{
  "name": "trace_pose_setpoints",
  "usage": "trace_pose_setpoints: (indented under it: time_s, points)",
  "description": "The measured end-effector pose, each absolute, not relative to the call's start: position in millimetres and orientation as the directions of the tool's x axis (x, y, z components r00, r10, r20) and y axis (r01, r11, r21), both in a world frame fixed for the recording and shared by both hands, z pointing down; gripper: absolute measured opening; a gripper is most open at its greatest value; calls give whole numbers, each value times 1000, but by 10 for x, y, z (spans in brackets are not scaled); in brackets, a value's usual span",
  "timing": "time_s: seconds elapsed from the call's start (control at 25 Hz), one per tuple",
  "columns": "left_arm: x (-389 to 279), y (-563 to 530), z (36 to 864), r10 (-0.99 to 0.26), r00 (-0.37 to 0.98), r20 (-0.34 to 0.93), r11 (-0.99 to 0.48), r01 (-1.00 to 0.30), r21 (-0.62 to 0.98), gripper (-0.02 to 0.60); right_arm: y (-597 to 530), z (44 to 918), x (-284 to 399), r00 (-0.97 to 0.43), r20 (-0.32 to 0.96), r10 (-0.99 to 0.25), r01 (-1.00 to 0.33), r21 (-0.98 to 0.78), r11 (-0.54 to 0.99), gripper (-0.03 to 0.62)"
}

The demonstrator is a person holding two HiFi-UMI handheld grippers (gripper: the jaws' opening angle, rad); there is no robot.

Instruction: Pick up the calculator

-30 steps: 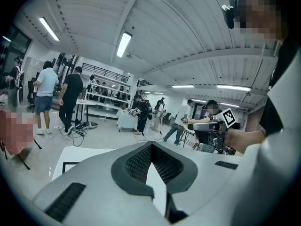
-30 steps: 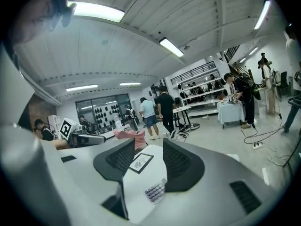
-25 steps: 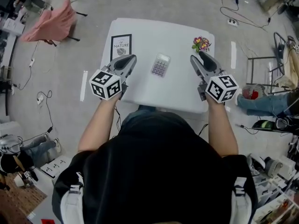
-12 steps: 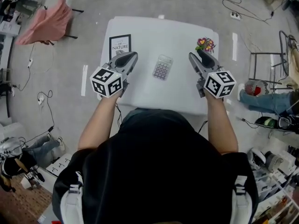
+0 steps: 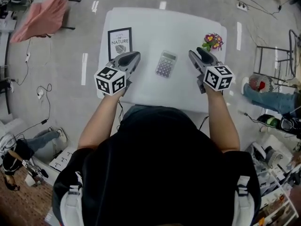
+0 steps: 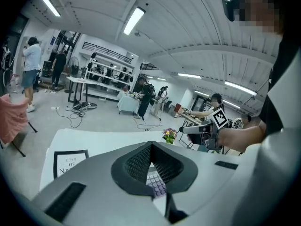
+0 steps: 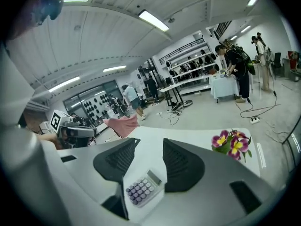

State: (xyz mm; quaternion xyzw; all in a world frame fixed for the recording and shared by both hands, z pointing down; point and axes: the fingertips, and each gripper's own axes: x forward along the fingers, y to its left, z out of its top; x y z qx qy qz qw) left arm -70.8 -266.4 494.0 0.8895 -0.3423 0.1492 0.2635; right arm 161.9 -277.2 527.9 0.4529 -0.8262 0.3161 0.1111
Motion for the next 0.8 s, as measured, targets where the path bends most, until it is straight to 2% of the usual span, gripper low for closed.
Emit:
trace_pose_setpoints:
  time_s: [0.2,0.8]
  points:
    - [-614,-2646,5250,-470,740,482,-631,-663,403,17,-2815,5710,1603,-560,528,-639,-823,-447,351,196]
    - [-587,-2497,6297,-339,714,612,-580,-671,462,17,-2960,6591,1430,-581,587,-564,-805,-518,290,202]
